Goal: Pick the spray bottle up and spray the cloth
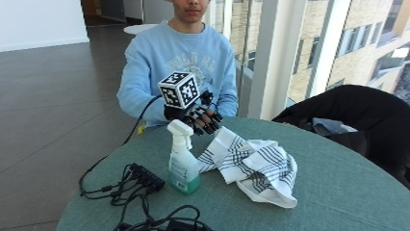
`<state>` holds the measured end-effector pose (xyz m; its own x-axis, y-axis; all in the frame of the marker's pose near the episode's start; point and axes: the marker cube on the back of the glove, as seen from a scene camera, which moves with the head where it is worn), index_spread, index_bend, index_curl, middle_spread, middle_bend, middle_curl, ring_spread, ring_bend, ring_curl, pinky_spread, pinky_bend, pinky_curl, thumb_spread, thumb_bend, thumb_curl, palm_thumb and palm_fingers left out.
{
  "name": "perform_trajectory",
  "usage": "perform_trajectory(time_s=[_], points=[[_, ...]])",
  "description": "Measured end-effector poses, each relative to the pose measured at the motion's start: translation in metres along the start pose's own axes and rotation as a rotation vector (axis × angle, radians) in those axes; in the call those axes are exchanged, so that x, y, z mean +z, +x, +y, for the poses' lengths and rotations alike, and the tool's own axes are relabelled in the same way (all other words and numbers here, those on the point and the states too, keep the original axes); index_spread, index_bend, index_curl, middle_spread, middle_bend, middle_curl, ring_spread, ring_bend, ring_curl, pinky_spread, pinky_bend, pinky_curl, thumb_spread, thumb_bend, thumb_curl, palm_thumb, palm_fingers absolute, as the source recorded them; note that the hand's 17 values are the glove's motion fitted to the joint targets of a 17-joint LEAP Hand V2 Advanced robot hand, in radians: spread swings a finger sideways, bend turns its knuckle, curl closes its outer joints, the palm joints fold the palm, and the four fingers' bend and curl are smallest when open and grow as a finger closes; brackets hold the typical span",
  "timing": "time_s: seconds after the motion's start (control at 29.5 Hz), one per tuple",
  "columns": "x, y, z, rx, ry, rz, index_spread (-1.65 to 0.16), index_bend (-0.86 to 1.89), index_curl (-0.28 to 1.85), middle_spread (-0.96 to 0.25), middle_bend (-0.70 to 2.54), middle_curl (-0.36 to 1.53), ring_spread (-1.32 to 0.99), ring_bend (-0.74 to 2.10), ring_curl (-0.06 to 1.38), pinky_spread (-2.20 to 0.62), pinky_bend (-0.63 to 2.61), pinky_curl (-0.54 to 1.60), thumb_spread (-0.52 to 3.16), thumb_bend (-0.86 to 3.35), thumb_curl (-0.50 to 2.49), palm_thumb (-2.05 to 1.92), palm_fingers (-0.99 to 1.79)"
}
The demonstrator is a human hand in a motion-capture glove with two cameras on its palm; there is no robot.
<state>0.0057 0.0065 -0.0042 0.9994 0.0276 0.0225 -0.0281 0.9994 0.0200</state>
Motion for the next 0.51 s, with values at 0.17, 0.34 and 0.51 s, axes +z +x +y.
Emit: perform_trajectory(time_s=[0.17, 0.34, 0.51], points=[[-0.014, 0.020, 0.015, 0.081, 0.065, -0.061, -0.26, 0.16, 0.13, -0.07, 0.32, 0.15, -0.03, 0.40, 0.18, 0.09, 0.37, 0.16, 0.62, 0.22, 0.11, 0.41, 0.71], [-0.035, 0.052, 0.037, 0.212, 0.173, -0.270, -0.31, 0.13, 0.17, -0.08, 0.32, 0.21, -0.04, 0.41, 0.22, 0.11, 0.38, 0.21, 0.77, 0.14, 0.13, 0.37, 0.71], [-0.048, 0.085, 0.048, 0.302, 0.275, -0.455, -0.33, 0.10, 0.18, -0.08, 0.32, 0.24, -0.04, 0.42, 0.25, 0.11, 0.41, 0.24, 0.84, 0.09, 0.15, 0.38, 0.70]])
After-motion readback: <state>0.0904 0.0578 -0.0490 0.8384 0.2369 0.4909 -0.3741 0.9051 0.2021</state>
